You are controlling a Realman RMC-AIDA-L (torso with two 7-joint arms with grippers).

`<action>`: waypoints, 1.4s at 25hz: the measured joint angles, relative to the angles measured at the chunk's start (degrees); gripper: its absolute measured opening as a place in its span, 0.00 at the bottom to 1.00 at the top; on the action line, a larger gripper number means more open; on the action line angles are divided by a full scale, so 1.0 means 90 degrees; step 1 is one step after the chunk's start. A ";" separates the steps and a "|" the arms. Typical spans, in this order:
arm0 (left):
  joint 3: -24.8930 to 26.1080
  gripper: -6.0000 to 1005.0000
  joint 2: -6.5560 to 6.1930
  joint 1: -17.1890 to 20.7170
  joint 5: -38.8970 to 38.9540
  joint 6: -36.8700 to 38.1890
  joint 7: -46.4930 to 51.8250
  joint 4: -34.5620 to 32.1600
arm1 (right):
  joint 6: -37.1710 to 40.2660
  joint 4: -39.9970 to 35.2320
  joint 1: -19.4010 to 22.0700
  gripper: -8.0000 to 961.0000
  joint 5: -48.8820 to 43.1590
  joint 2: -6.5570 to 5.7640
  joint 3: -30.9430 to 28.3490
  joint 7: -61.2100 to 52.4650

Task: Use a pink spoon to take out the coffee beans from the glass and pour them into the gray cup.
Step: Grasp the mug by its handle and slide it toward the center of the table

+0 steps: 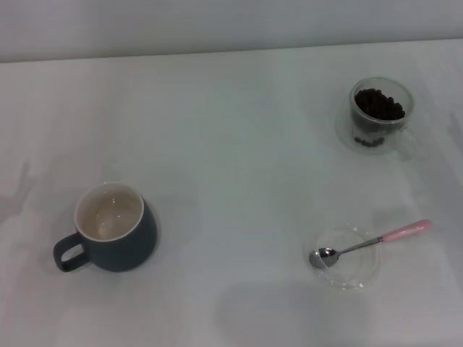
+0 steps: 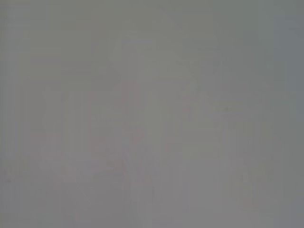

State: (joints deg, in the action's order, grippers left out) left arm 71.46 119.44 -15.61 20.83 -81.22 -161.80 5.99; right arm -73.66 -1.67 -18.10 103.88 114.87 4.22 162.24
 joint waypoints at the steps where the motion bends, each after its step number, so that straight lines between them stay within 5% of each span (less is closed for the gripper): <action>1: 0.0000 0.86 0.0000 0.0005 0.0000 0.0000 0.0000 0.0003 | -0.0001 0.0000 0.0000 0.90 0.0000 0.0000 0.0000 0.0000; 26: -0.0078 0.86 0.0020 0.0412 -0.0308 -0.0434 -0.0008 0.0020 | 0.0036 0.0000 0.0019 0.90 0.0000 0.0000 -0.0026 0.0000; 35: -0.0802 0.86 0.0047 0.0752 -0.0448 -0.0555 -0.0010 0.0053 | 0.0211 -0.0051 -0.0022 0.90 0.0005 0.0000 -0.0024 0.0000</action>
State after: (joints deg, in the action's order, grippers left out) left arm 64.24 119.87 -8.84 16.80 -86.21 -161.89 6.46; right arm -71.76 -2.12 -18.30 103.93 114.87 4.01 162.24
